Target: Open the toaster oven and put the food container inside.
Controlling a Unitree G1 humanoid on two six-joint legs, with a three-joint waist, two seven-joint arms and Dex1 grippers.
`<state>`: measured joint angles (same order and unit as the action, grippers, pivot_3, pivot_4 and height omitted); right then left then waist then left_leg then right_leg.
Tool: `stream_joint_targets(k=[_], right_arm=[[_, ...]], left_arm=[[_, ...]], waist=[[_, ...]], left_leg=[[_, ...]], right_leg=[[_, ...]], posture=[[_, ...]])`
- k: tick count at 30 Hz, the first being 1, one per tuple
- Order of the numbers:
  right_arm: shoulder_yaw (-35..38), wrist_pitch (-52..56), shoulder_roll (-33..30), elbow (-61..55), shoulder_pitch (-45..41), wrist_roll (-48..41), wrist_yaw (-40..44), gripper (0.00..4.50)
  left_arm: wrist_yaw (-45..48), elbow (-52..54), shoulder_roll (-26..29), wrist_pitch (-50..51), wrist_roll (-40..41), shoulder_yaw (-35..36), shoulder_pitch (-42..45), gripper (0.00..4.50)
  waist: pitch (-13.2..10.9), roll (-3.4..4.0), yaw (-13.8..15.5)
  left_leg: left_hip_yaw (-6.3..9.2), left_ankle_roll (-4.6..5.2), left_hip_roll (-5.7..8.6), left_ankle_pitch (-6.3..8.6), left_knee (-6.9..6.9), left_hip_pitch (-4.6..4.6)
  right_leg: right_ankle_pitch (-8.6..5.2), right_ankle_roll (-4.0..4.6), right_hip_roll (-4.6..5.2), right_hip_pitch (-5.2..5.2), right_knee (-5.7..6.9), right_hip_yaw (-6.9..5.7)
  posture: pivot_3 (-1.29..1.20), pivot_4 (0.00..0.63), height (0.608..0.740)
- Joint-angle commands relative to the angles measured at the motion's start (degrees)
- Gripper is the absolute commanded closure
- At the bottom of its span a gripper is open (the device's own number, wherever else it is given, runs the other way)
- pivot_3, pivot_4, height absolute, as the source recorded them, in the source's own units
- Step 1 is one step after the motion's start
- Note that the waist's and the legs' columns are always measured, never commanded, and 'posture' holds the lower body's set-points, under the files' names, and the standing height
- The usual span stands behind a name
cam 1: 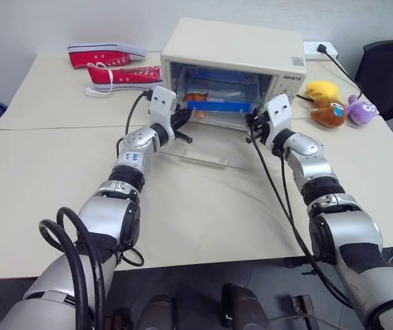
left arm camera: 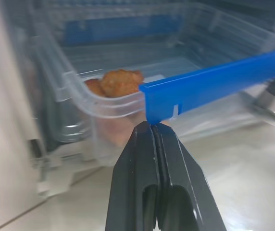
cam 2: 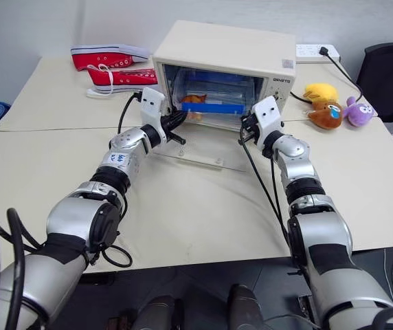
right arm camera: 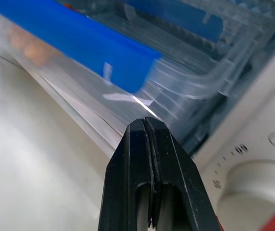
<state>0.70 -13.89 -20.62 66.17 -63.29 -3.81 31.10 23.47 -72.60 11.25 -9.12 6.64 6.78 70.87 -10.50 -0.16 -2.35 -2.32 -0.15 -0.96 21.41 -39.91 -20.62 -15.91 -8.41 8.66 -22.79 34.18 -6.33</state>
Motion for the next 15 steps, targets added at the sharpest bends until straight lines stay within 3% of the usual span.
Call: stream_joint_targets(k=[1, 9, 15], right_arm=[[2.69, -1.22, 0.89, -1.20, -1.66, -2.00, 2.36, 4.49], [2.83, 7.22, -0.59, -18.89, 7.41, -6.22, 14.92, 4.49], [3.77, 19.07, -6.54, -40.05, 19.20, -10.31, 19.94, 4.49]], left_arm=[[-2.31, 0.97, 0.36, -2.90, 0.32, 1.96, 1.49, 4.50], [6.46, 5.62, 3.99, -2.47, 0.88, 2.30, -3.64, 4.50], [19.27, 21.39, 11.50, 4.09, 3.80, 2.30, -14.32, 4.50]], waist=[[0.00, 0.00, -0.25], [0.00, 0.01, -0.80], [-0.02, 0.04, -0.84]], left_leg=[[0.00, 0.00, 0.00, 0.00, 0.00, 0.00], [0.03, 0.00, 0.00, 0.00, 0.02, 0.00], [0.04, 0.00, -0.02, 0.00, 0.02, -0.01]], right_leg=[[0.00, 0.00, 0.00, 0.00, 0.00, 0.00], [0.00, 0.00, 0.00, 0.00, 0.01, -0.06], [0.00, 0.00, -0.01, -0.04, 0.01, -0.09]], posture=[[0.00, 0.150, 0.740], [0.00, 0.150, 0.740], [0.00, 0.150, 0.740]])
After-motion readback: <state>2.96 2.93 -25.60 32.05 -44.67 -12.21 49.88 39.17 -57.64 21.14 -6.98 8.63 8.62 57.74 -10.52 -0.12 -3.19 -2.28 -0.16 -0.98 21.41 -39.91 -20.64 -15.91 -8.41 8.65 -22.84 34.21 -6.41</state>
